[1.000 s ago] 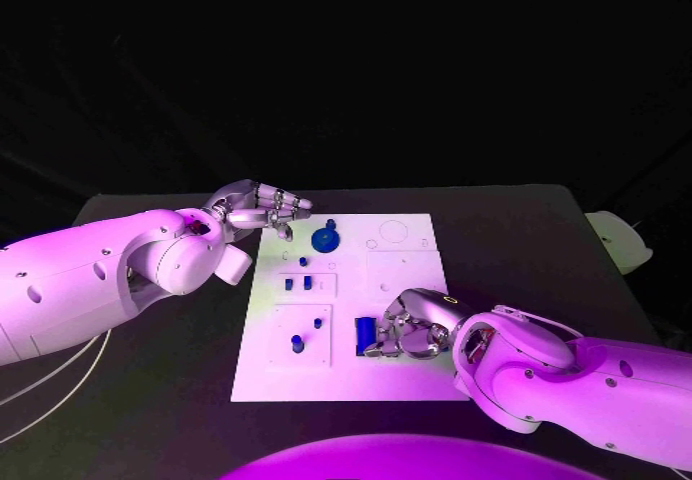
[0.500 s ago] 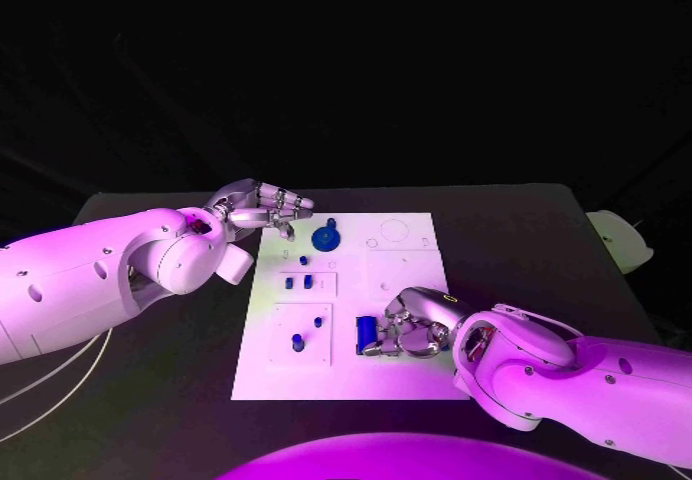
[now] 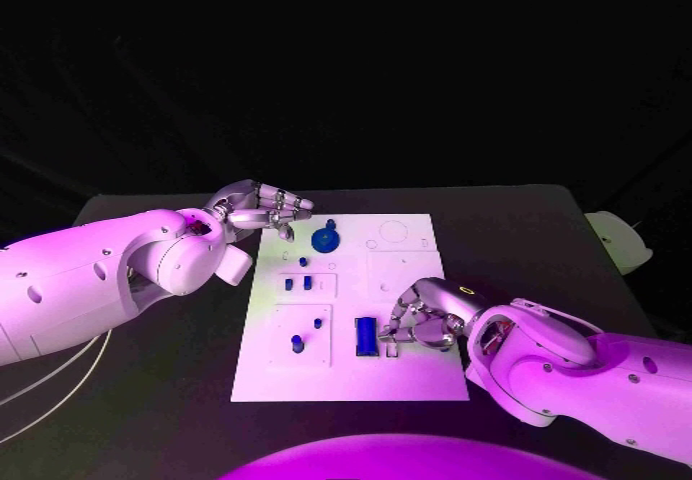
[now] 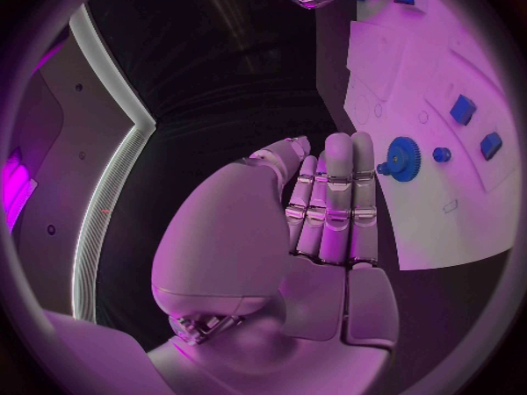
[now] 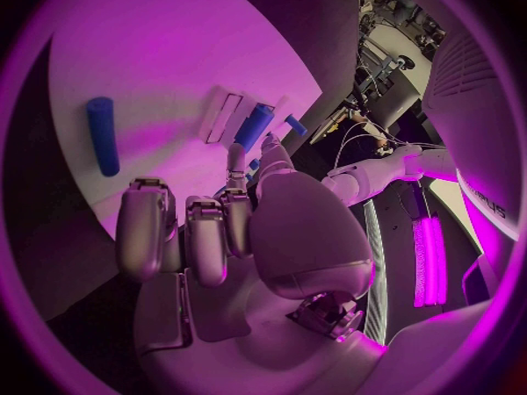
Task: Assemble the parts on the task board
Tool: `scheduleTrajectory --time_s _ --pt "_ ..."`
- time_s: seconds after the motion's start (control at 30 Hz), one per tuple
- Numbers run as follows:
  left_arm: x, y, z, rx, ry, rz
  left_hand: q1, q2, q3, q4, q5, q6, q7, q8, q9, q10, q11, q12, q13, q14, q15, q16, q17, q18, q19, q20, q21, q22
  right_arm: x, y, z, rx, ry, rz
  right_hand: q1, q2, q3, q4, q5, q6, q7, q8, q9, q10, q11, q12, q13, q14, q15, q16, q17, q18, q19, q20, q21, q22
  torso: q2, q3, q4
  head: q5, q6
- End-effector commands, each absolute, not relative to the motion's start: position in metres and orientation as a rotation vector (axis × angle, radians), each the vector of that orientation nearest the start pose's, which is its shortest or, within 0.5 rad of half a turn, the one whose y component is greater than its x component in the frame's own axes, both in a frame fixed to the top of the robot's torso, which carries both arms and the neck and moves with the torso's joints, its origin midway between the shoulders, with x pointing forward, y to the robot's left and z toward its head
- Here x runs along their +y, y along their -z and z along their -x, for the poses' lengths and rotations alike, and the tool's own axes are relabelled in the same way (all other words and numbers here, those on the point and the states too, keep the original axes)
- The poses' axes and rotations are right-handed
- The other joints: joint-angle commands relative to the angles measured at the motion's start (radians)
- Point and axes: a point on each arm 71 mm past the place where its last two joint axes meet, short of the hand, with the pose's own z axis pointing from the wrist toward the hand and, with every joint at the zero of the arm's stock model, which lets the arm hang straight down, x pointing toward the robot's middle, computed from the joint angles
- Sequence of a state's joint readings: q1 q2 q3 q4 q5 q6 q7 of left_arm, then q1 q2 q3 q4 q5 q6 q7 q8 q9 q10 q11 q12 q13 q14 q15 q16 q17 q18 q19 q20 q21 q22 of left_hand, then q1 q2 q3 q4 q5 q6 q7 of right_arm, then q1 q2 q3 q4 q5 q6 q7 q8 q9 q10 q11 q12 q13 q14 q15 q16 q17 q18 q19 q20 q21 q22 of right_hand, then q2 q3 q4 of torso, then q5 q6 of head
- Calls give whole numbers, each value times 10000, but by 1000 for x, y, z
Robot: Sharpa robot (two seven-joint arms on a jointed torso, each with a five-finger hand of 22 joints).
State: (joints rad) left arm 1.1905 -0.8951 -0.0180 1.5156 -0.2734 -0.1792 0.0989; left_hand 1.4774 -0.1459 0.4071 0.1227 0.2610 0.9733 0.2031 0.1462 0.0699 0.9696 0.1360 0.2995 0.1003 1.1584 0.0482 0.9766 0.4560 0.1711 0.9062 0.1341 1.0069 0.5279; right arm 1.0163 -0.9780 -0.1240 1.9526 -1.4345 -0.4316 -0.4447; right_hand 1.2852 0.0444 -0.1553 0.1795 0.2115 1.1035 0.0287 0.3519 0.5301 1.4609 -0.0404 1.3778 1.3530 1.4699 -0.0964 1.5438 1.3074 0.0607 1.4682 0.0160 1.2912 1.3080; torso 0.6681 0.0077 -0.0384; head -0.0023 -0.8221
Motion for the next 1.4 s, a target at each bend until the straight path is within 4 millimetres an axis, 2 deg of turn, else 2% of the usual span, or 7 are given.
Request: scheduleTrajectory --time_s 0.03,0.27,0.4,0.57,0.8,1.17,1.4 --pt "226 190 -485 17718 13651 9504 -23 17 54 28 -6 -61 -24 65 15 -70 -19 34 13 -67 5 37 -9 146 36 50 -19 -11 -177 236 -353 19067 -6848 -1256 49 109 64 34 177 -80 16 -75 -23 321 1 -70 733 875 -15 13 2001 -106 319 -25 -50 1958 -19 -2 -23 -34 23" --pt "226 188 -486 17363 13749 9499 6 36 80 10 -5 -47 -30 107 21 -63 -28 97 20 -58 -2 52 -18 148 50 44 -14 -13 -212 234 -358 19988 -5638 -853 118 143 206 88 497 -271 123 -361 -156 -64 88 -983 110 811 52 -110 1732 -25 185 29 -549 1839 -66 -29 -75 -83 -100" --pt "227 189 -485 17294 13769 9556 -7 31 75 17 -9 -45 -29 117 22 -63 -27 112 22 -55 -2 56 -20 146 53 44 -13 -14 -228 235 -357 19836 -5286 -1051 143 108 250 119 580 -353 189 -537 -248 -81 139 -1059 63 810 93 -117 1728 -20 172 62 -597 1828 -94 -10 -100 -101 -113" --pt "227 190 -485 17287 13788 9584 -28 22 65 29 -13 -47 -28 127 22 -67 -25 129 23 -52 0 60 -23 145 56 45 -13 -16 -237 238 -354 19503 -4934 -1199 255 68 335 86 895 -342 208 -668 -321 -47 159 -1024 91 813 114 -116 1738 -23 180 87 -581 1834 -121 -30 -110 -168 -71" --pt "227 191 -485 17310 13794 9606 -28 22 65 29 -13 -47 -28 127 22 -67 -25 129 23 -52 0 60 -23 145 56 45 -13 -16 -242 243 -348 19335 -4385 -973 267 -19 338 83 943 -257 199 -692 -339 -45 155 -1049 75 814 115 -117 1737 -25 188 94 -565 1839 -111 -29 -106 -315 -45" --pt "227 192 -484 17444 13810 9619 -61 18 54 51 -16 -55 -27 141 21 -79 -24 154 23 -48 4 67 -29 143 59 47 -17 -20 -239 259 -343 19600 -4060 -937 231 -44 337 119 937 -190 191 -698 -345 -29 150 -1030 89 818 113 -111 1754 -30 197 97 -538 1846 -81 -10 -81 -348 -52" --pt "227 192 -484 17513 13792 9637 -75 13 48 60 -17 -65 -24 144 19 -92 -21 161 21 -50 6 69 -31 142 59 48 -20 -23 -236 265 -344 19687 -3899 -923 217 -59 334 132 946 -183 192 -707 -350 -30 149 -1036 86 821 112 -105 1768 -26 192 97 -561 1842 -85 -12 -94 -317 -63"
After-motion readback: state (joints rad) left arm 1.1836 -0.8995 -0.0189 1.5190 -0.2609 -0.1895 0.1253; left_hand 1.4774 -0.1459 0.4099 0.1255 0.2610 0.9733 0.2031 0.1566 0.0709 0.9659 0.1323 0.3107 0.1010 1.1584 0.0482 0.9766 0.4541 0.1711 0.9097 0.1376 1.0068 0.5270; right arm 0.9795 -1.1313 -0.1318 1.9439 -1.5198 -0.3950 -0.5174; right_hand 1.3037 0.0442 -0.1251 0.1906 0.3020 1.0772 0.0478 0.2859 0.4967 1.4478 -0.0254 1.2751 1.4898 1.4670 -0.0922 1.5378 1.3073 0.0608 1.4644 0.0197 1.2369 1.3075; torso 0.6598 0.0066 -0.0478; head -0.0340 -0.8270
